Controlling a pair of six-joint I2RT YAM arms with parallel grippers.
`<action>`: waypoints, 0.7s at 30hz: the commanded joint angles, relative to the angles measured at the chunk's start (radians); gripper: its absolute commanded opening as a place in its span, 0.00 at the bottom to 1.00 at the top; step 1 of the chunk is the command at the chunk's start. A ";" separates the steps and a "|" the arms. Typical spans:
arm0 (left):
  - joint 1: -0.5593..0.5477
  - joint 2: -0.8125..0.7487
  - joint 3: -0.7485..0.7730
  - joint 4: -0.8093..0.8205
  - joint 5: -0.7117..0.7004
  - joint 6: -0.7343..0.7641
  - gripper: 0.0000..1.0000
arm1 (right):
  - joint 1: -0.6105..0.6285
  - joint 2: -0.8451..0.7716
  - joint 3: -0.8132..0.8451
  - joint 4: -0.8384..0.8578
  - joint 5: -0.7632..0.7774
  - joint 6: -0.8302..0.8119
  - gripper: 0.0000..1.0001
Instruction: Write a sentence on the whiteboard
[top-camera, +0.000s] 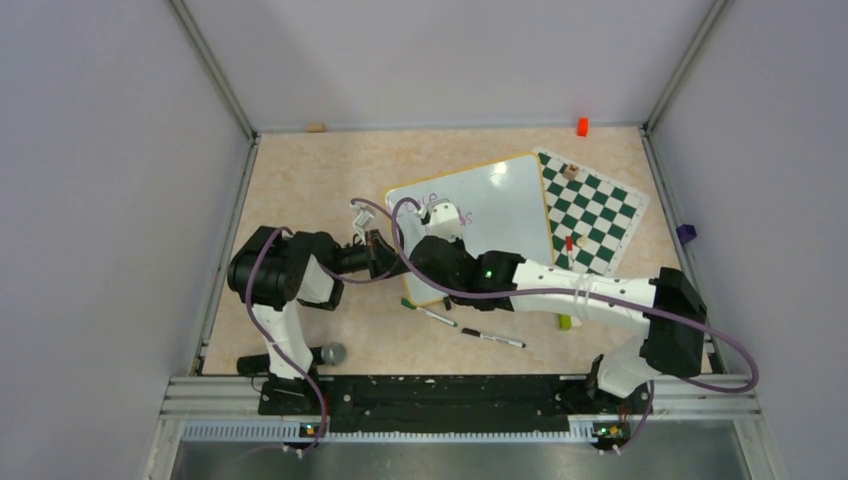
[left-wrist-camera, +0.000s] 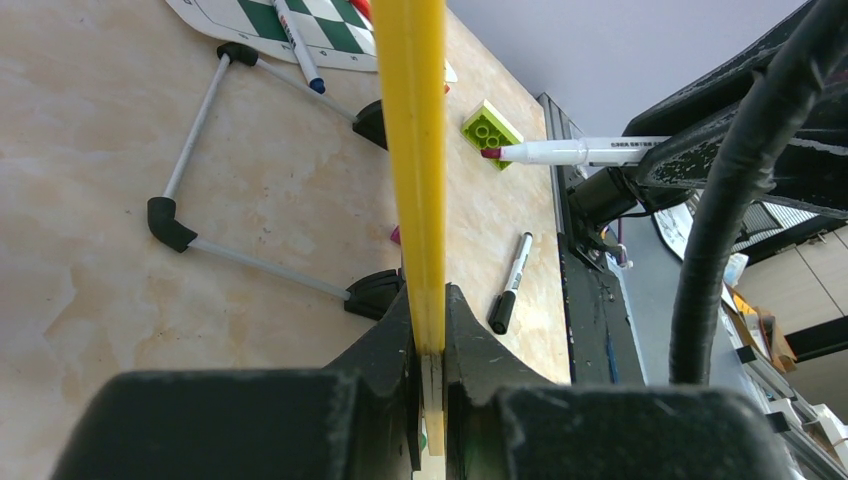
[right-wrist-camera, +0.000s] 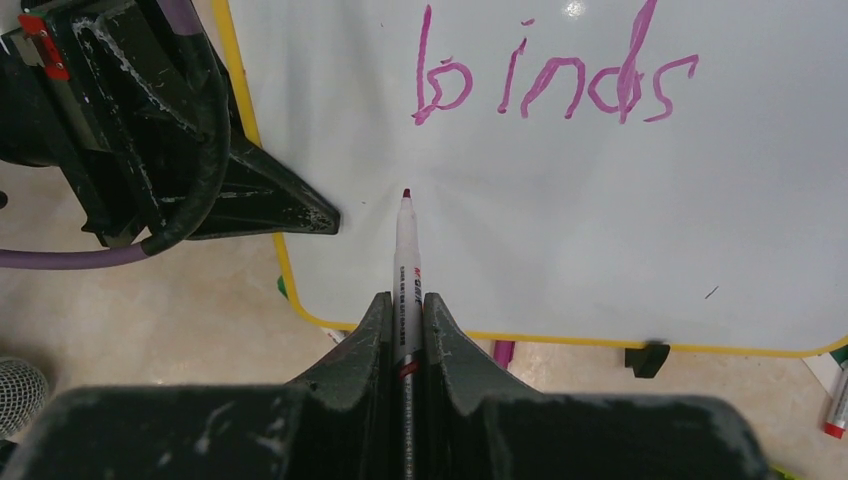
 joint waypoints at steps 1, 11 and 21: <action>-0.033 0.027 -0.006 0.053 0.107 0.060 0.00 | 0.004 0.013 0.071 -0.011 0.042 0.008 0.00; -0.033 0.027 -0.007 0.053 0.106 0.060 0.00 | -0.026 0.016 0.075 -0.031 0.012 0.021 0.00; -0.033 0.024 -0.009 0.053 0.107 0.061 0.00 | -0.049 0.011 0.083 -0.032 -0.006 0.007 0.00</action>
